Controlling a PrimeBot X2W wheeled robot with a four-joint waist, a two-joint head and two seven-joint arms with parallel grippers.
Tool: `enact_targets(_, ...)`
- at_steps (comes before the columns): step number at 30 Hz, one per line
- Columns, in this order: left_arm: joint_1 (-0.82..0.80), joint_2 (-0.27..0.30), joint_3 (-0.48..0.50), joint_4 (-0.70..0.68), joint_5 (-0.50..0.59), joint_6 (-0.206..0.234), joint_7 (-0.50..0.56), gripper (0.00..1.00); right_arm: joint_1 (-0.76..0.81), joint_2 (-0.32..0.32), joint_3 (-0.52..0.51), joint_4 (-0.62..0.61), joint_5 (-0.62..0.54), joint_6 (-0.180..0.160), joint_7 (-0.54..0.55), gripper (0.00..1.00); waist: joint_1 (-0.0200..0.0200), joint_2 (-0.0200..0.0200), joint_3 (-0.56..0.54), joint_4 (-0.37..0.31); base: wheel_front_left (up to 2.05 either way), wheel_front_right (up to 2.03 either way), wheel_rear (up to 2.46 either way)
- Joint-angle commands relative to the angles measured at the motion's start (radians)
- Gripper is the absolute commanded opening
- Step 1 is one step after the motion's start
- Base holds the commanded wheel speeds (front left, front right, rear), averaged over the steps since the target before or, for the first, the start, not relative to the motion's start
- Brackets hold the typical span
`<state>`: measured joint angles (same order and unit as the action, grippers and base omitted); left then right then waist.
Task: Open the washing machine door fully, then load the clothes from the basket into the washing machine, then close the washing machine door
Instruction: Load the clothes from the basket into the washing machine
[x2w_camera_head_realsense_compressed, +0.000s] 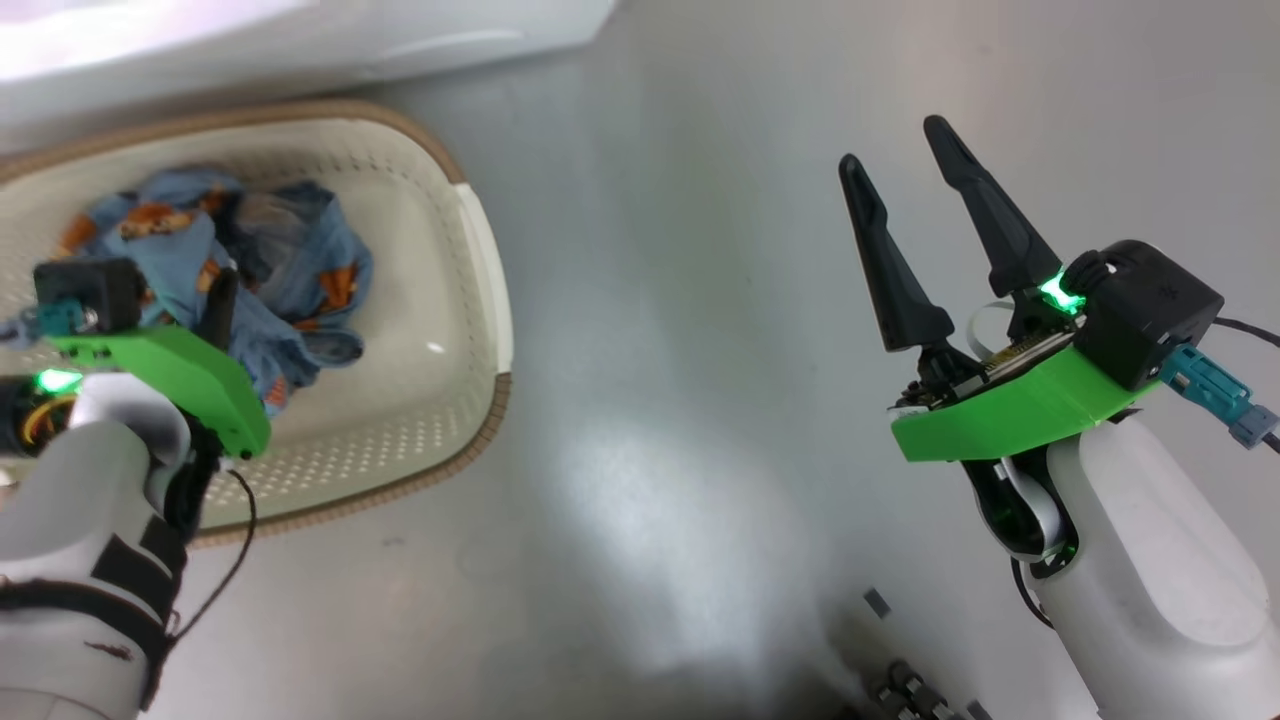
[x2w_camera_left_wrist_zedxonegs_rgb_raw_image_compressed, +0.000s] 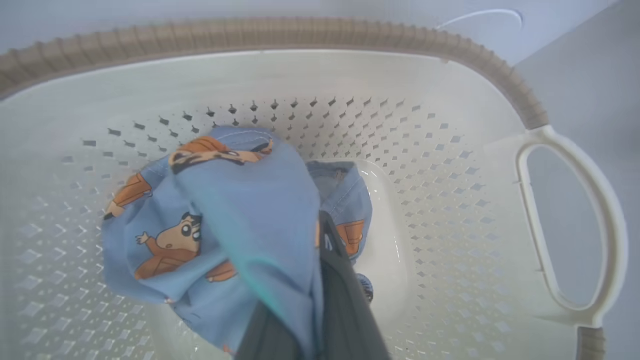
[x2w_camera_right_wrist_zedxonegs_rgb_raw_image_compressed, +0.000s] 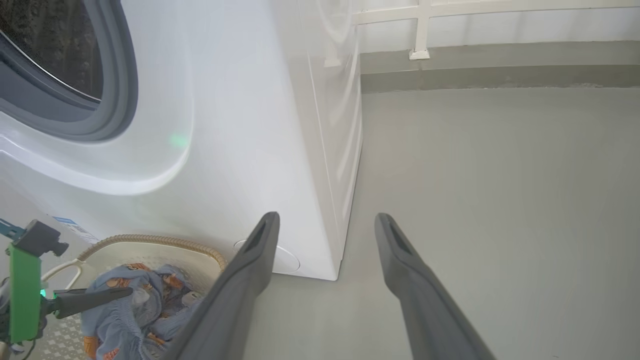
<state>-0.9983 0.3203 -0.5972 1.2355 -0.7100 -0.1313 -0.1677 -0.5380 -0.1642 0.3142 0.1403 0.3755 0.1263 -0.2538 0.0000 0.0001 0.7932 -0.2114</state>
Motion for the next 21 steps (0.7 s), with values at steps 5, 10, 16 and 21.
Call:
enact_targets(5, 0.067, 0.026, -0.002, -0.046, -0.045, 0.001, -0.065, 0.00, 0.071, -0.016, 0.002, -0.002, 0.009, 0.004, -0.008, 0.98, 0.0000, -0.0001, -0.134, 0.057, 0.00, 0.00, 0.00)
enact_targets(10, 0.113, 0.026, -0.017, -0.091, -0.065, 0.001, -0.090, 0.00, 0.102, -0.020, -0.008, 0.011, 0.014, 0.004, -0.008, 0.98, 0.0000, -0.0001, -0.217, 0.077, 0.00, 0.00, 0.00)
enact_targets(16, 0.163, 0.048, 0.043, -0.202, -0.036, 0.001, -0.094, 0.00, 0.146, -0.034, -0.026, 0.022, 0.020, 0.004, -0.008, 0.98, 0.0000, -0.0001, -0.302, 0.107, 0.00, 0.00, 0.00)
enact_targets(21, 0.225, 0.056, 0.118, -0.301, 0.025, 0.010, -0.094, 0.00, 0.178, -0.042, -0.043, 0.030, 0.024, 0.004, -0.008, 0.99, 0.0000, -0.0001, -0.354, 0.126, 0.00, 0.00, 0.00)
